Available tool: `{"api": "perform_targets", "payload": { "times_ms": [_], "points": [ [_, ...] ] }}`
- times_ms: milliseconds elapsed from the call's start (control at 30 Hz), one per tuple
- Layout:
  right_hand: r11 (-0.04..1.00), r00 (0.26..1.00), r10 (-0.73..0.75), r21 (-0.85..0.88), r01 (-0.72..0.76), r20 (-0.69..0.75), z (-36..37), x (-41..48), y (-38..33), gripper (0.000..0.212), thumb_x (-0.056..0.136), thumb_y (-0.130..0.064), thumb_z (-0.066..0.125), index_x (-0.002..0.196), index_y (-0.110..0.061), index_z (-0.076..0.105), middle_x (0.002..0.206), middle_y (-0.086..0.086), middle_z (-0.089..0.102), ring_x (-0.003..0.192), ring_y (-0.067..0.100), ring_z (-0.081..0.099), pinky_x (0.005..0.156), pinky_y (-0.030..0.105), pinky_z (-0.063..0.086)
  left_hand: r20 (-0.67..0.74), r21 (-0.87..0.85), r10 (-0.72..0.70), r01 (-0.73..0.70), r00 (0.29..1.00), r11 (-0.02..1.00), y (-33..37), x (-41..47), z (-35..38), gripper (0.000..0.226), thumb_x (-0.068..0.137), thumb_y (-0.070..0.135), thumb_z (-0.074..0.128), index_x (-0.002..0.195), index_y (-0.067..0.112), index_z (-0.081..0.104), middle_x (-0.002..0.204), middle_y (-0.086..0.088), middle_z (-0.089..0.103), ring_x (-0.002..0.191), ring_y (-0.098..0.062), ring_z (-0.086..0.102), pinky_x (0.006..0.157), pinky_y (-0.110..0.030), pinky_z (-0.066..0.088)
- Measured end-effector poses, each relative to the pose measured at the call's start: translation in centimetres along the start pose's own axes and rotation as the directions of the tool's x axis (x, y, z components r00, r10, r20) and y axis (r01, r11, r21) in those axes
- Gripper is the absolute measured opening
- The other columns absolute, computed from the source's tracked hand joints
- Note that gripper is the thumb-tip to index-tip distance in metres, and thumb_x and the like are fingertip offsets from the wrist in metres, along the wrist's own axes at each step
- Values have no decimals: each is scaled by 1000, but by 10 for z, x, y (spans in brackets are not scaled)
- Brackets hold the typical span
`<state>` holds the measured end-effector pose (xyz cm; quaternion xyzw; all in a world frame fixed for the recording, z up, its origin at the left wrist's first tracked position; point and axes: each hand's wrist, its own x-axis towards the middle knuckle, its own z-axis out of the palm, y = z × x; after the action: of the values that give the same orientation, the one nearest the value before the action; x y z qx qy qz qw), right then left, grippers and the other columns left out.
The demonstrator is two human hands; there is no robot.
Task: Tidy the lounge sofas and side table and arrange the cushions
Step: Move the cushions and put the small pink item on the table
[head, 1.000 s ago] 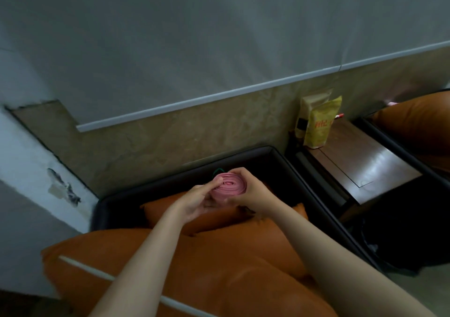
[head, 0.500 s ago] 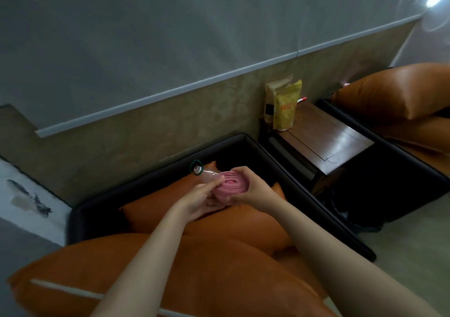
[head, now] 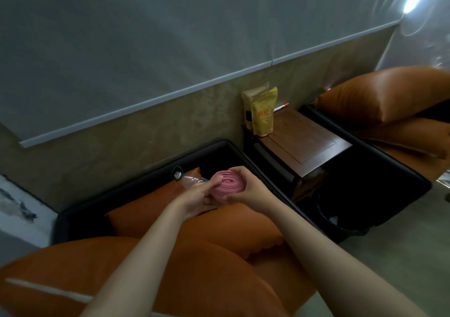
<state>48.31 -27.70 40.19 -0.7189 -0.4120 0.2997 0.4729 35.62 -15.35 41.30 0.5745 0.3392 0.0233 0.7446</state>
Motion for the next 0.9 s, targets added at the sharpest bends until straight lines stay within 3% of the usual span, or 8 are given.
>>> {"api": "perform_targets", "payload": {
  "times_ms": [67,133,233,267,400,533,700,900],
  "points": [
    [1000,1000,-2,1,2,-11,-27,-11,7,70,70,-12,83,130,-19,48,119,-1,58,107,11,58,81,21,54,0,0,-1,1,1000,1000,1,6,30,33,86,37,61,107,12,66,109,-19,70,100,-33,66,102,-44,48],
    [1000,1000,13,22,-12,-20,-59,-26,17,70,69,-11,83,130,-20,48,116,-3,59,104,10,59,75,17,54,13,5,-3,3,1000,1000,0,15,65,30,89,35,60,106,11,67,104,-16,72,92,-27,69,94,-38,52],
    [996,997,59,66,-55,-53,-113,-51,41,70,67,-11,84,126,-23,49,112,-4,59,103,14,61,77,32,60,39,6,-10,9,999,1000,-1,34,125,40,85,37,63,111,7,66,104,-14,73,90,-24,69,84,-33,56],
    [994,995,71,85,-65,-69,-132,-59,48,70,67,-10,84,126,-23,49,113,-3,59,103,14,62,76,32,60,53,5,-15,15,998,1000,-1,41,147,39,86,37,63,112,8,66,103,-14,73,89,-24,69,83,-32,55],
    [992,978,112,85,-98,-177,-217,-96,75,73,69,-10,84,129,-22,46,116,-5,57,105,9,59,81,17,53,143,4,-56,56,988,998,8,70,237,29,90,38,61,102,13,68,98,-12,73,87,-23,68,76,-32,58],
    [985,938,164,95,-142,-305,-287,-131,106,70,70,-12,84,125,-30,44,119,-1,58,110,15,60,93,29,52,260,49,-88,78,962,996,18,96,316,37,90,41,60,113,13,64,105,-14,70,95,-26,64,86,-36,55],
    [973,847,229,132,-188,-479,-332,-159,134,68,71,-17,84,127,-27,47,117,-1,58,109,14,58,95,35,52,355,144,-122,74,927,987,26,121,383,26,93,39,56,107,18,62,109,-15,69,97,-27,67,95,-39,50],
    [961,842,273,175,-215,-466,-369,-149,163,60,73,-14,82,119,-34,48,114,0,61,105,13,62,94,35,52,400,48,-132,124,907,991,33,159,415,19,92,30,58,107,19,59,120,-23,62,113,-37,60,102,-45,47]
  ]
}}
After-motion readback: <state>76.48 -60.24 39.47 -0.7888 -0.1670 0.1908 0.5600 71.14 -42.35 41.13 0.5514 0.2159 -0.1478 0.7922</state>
